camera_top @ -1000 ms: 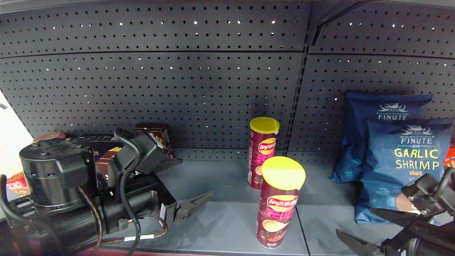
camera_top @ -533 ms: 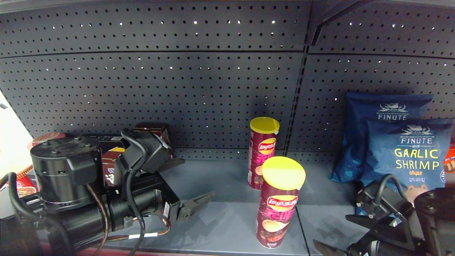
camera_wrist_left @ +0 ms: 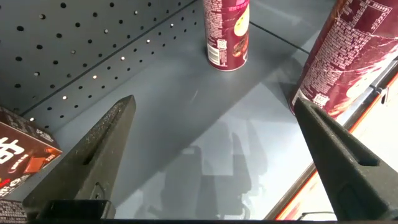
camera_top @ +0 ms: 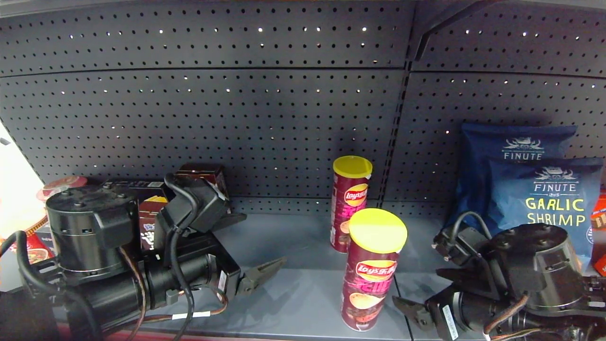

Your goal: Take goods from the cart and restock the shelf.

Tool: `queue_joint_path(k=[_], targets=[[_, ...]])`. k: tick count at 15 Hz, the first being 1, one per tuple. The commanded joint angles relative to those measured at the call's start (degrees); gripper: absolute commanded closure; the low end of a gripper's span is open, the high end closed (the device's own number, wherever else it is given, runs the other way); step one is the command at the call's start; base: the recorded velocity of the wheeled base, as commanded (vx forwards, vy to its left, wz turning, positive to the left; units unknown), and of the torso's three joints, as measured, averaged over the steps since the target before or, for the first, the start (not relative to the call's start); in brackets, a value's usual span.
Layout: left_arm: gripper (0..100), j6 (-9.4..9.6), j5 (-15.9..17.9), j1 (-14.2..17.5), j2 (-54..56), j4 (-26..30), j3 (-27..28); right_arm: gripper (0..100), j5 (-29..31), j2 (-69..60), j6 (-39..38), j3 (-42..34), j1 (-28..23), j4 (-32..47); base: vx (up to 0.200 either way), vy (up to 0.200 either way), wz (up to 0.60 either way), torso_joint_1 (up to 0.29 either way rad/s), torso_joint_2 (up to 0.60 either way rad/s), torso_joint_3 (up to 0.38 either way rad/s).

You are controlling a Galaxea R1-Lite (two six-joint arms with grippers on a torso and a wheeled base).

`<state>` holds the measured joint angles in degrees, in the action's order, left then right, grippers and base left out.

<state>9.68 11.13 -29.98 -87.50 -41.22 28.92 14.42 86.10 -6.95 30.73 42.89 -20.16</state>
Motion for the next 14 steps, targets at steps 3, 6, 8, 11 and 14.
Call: queue_joint_path(k=[3,6,8,11,14], targets=[[0,-0.01,0.03,0.01,-0.30,-0.09,0.18,0,-0.01,2.49,0.01,0.82,0.00,-0.67,0.000,0.000,0.00,0.000,0.00,0.000],[0,-0.01,0.03,0.01,-0.30,-0.09,0.00,0,-0.10,3.37,0.01,1.52,0.00,-1.37,0.000,0.000,0.00,0.000,0.00,0.000],[0,-0.01,0.03,0.01,-0.30,0.00,0.00,0,-0.10,3.90,0.01,1.87,0.00,-1.46,0.000,0.000,0.00,0.000,0.00,0.000],[0,-0.01,0.03,0.01,-0.30,-0.09,0.00,0,-0.18,4.43,0.01,2.31,0.09,-1.81,0.000,0.000,0.00,0.000,0.00,0.000],[0,0.08,0.03,0.09,-0.30,-0.09,-0.18,0,-0.18,5.04,0.01,2.49,0.09,-2.16,0.000,0.000,0.00,0.000,0.00,0.000]])
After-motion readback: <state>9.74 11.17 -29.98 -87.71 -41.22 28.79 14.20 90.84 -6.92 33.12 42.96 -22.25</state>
